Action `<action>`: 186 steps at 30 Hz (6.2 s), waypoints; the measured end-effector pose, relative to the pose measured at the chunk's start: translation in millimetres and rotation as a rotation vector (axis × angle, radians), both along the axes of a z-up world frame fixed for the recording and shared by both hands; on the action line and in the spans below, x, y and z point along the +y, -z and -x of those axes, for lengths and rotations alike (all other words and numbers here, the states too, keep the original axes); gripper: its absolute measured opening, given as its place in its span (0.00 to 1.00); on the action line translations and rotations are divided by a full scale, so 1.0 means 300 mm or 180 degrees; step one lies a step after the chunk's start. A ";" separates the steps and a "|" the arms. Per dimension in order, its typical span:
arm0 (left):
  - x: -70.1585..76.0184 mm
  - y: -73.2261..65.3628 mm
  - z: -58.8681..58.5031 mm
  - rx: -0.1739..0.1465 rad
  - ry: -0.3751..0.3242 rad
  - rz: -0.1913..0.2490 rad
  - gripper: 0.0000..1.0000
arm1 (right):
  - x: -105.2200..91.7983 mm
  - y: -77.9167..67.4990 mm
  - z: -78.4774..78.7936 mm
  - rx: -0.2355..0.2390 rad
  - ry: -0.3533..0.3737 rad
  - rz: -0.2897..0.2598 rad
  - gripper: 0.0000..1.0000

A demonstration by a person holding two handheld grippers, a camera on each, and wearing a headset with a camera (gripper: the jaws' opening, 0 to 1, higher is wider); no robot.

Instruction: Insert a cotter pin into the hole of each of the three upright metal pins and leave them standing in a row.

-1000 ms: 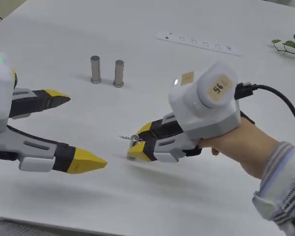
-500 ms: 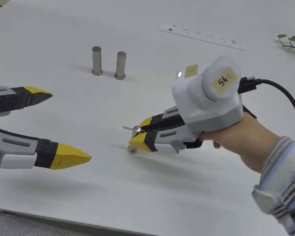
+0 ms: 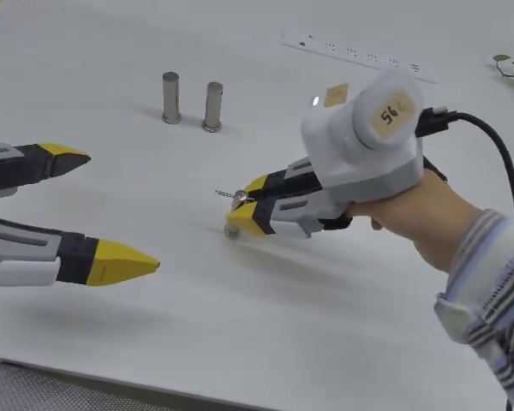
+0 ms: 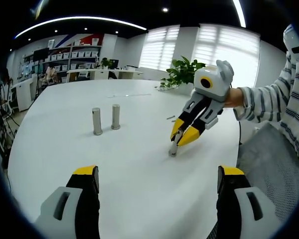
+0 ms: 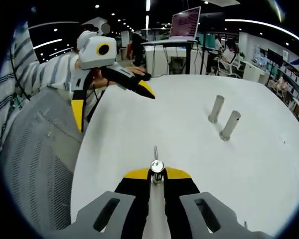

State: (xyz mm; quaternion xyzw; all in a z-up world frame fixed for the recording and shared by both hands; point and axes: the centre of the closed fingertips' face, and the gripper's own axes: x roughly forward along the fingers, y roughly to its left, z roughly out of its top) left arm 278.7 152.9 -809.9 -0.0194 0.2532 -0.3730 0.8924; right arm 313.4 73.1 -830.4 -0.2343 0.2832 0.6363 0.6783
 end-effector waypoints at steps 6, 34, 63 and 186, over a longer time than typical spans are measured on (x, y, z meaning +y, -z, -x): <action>-0.003 0.002 -0.003 -0.0025 -0.0006 -0.0041 0.99 | 0.009 0.013 -0.008 0.0025 -0.0048 0.0014 0.10; -0.005 0.024 -0.001 -0.0010 0.0031 -0.0089 0.99 | 0.011 0.009 -0.004 -0.0034 -0.0209 -0.0041 0.20; -0.004 0.023 0.012 0.0052 0.0023 -0.0036 0.99 | -0.150 -0.127 0.114 0.0094 0.0949 -0.0750 0.76; 0.034 -0.067 -0.409 -0.0292 -0.0406 -0.0323 0.11 | -0.293 -0.105 0.211 0.0387 0.1333 -0.0756 0.93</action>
